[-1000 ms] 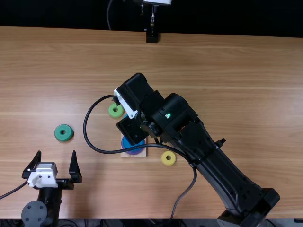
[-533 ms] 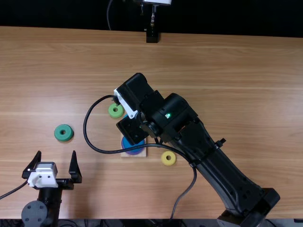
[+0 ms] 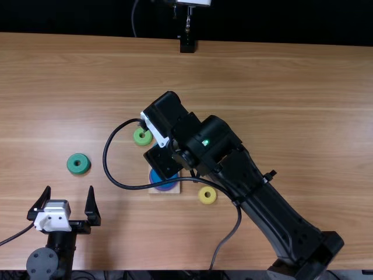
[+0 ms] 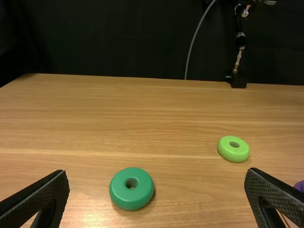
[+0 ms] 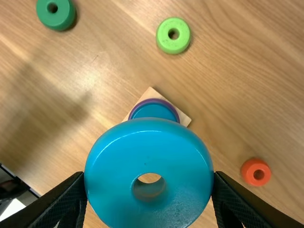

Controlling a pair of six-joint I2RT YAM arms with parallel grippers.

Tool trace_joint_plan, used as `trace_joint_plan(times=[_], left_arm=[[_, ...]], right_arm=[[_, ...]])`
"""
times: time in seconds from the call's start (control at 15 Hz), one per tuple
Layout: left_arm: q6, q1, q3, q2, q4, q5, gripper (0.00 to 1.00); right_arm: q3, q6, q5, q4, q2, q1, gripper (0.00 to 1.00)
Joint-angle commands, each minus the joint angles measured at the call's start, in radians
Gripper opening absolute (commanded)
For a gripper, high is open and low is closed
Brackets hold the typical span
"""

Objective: Build the Hanoi tower: stack the rings onto the peg from bottom to top in this color order: purple, dark blue, light blue, dark green, light green, yellow, orange.

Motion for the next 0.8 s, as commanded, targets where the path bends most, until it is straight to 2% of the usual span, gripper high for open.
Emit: trace_joint_plan(times=[0.0, 0.73], left_arm=[[0.005, -0.006, -0.033, -0.011, -0.002, -0.002, 1.0], [0.005, -0.004, -0.033, -0.011, -0.002, 0.0, 1.0]], right_arm=[[-0.013, 0.005, -0.002, 0.001, -0.03, 0.0, 0.0], [-0.022, 0.007, -0.002, 0.01, -0.03, 0.01, 0.0]])
